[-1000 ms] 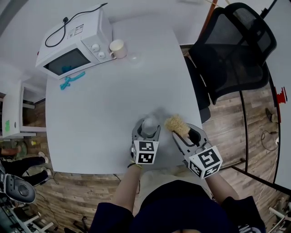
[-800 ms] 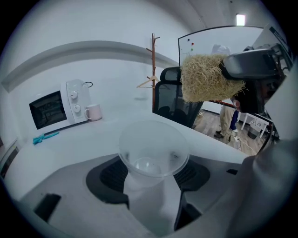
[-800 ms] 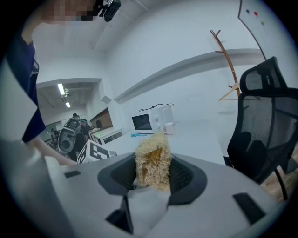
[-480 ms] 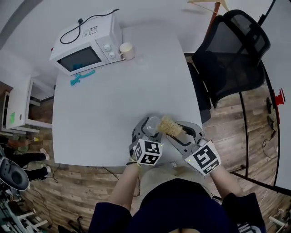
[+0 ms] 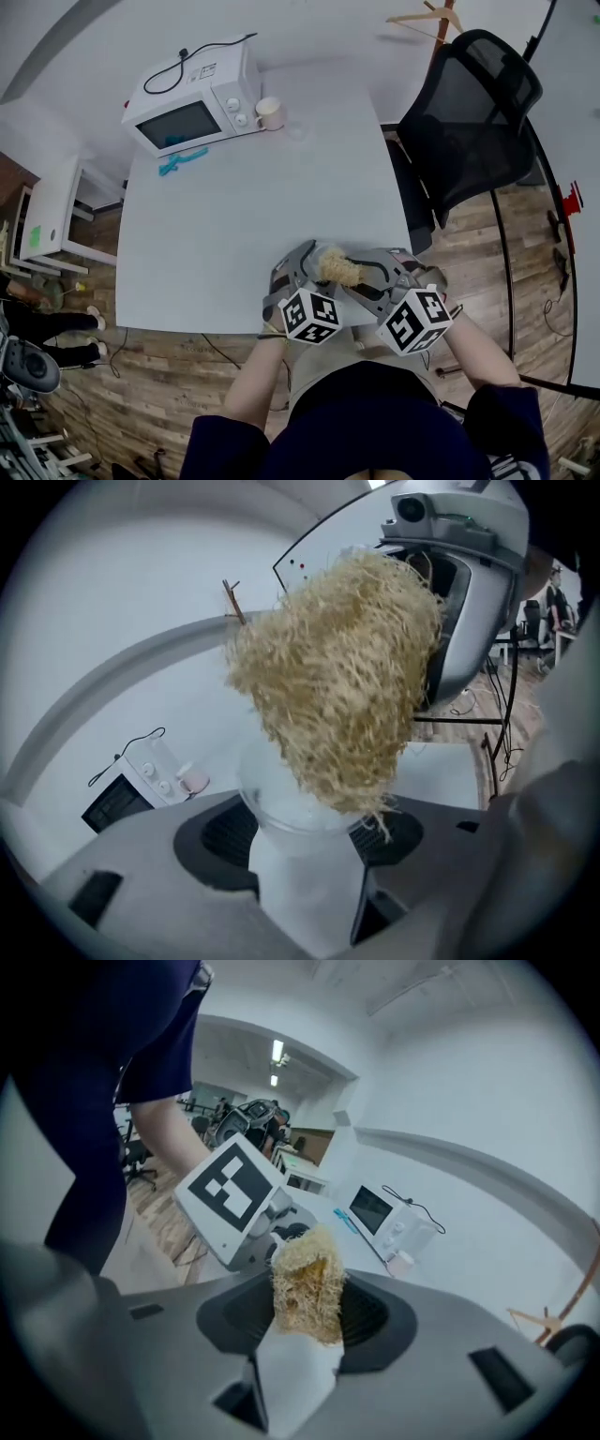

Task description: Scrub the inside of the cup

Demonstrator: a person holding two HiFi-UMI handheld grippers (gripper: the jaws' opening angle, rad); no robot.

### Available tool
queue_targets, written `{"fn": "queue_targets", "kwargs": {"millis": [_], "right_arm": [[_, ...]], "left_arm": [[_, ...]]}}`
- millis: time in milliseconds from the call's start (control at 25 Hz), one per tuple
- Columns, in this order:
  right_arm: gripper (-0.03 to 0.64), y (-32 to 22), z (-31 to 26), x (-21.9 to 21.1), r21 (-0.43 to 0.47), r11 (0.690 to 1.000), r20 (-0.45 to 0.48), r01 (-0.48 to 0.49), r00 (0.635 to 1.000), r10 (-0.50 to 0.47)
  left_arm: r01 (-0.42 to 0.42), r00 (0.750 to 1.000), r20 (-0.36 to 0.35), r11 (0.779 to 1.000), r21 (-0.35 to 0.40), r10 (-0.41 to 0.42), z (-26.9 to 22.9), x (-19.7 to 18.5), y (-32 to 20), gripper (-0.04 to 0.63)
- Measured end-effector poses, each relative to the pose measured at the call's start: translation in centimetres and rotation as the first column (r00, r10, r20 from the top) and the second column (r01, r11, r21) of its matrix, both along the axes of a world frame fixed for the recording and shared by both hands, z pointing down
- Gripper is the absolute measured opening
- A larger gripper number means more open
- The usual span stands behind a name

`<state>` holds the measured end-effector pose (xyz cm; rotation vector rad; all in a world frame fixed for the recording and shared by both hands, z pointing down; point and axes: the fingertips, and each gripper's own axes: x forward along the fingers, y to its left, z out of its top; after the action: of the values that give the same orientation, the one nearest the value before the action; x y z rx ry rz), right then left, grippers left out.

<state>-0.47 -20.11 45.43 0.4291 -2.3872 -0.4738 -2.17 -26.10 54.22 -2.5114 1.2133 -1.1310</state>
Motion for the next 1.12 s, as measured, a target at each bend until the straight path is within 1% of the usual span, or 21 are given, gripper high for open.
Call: {"fn": "queue_targets", "kwargs": {"millis": [120, 240, 360, 440, 560, 680, 720, 800, 960, 1000, 1040, 1080, 1120], "right_arm": [[0.179, 0.5, 0.2, 0.2, 0.056, 0.997, -0.074, 0.06, 0.996, -0.056], [0.179, 0.9, 0.4, 0.4, 0.107, 0.986, -0.153, 0.126, 0.982, -0.108], [0.179, 1.3, 0.8, 0.6, 0.175, 0.96, -0.275, 0.22, 0.947, -0.167], [0.179, 1.4, 1.2, 0.5, 0.229, 0.927, -0.364, 0.298, 0.909, -0.203], [0.179, 1.6, 1.4, 0.6, 0.29, 0.87, -0.472, 0.399, 0.85, -0.233], [0.179, 1.6, 0.9, 0.4, 0.344, 0.8, -0.556, 0.492, 0.793, -0.249], [0.179, 1.7, 0.6, 0.2, 0.365, 0.771, -0.576, 0.521, 0.777, -0.253], [0.179, 2.1, 0.4, -0.1, 0.408, 0.698, -0.616, 0.588, 0.742, -0.266], [0.179, 3.0, 1.0, 0.3, 0.439, 0.531, -0.707, 0.725, 0.644, -0.293], [0.179, 3.0, 1.1, 0.3, 0.438, 0.504, -0.722, 0.745, 0.625, -0.297], [0.178, 3.1, 1.1, 0.4, 0.434, 0.493, -0.728, 0.754, 0.616, -0.302], [0.178, 3.1, 1.0, 0.4, 0.429, 0.495, -0.727, 0.756, 0.614, -0.306], [0.178, 3.0, 0.9, 0.4, 0.426, 0.506, -0.723, 0.75, 0.619, -0.308]], "left_arm": [[-0.027, 0.997, 0.067, 0.999, 0.033, 0.025, -0.6, 0.3, 0.5, 0.295], [-0.057, 0.991, 0.121, 0.996, 0.068, 0.048, -1.1, 0.8, 1.1, 0.295], [-0.076, 0.987, 0.147, 0.995, 0.07, 0.065, -1.2, 1.3, 1.8, 0.291], [-0.082, 0.985, 0.159, 0.994, 0.065, 0.071, -1.3, 1.4, 2.1, 0.29], [-0.09, 0.982, 0.172, 0.995, 0.053, 0.08, -1.5, 1.6, 2.3, 0.287], [-0.099, 0.981, 0.17, 0.995, 0.031, 0.092, -1.7, 1.9, 2.4, 0.282], [-0.104, 0.981, 0.169, 0.994, 0.024, 0.099, -1.8, 2.1, 2.4, 0.281], [-0.117, 0.978, 0.174, 0.993, 0.015, 0.113, -1.9, 2.4, 2.5, 0.278], [-0.152, 0.963, 0.229, 0.988, 0.023, 0.143, -1.8, 2.8, 2.5, 0.273], [-0.16, 0.959, 0.238, 0.987, 0.022, 0.15, -1.8, 2.9, 2.6, 0.273], [-0.165, 0.957, 0.244, 0.986, 0.021, 0.155, -1.7, 3.0, 2.6, 0.273], [-0.167, 0.957, 0.246, 0.986, 0.022, 0.157, -1.7, 3.1, 2.6, 0.272], [-0.165, 0.957, 0.245, 0.986, 0.025, 0.154, -1.8, 3.1, 2.5, 0.272]]}}
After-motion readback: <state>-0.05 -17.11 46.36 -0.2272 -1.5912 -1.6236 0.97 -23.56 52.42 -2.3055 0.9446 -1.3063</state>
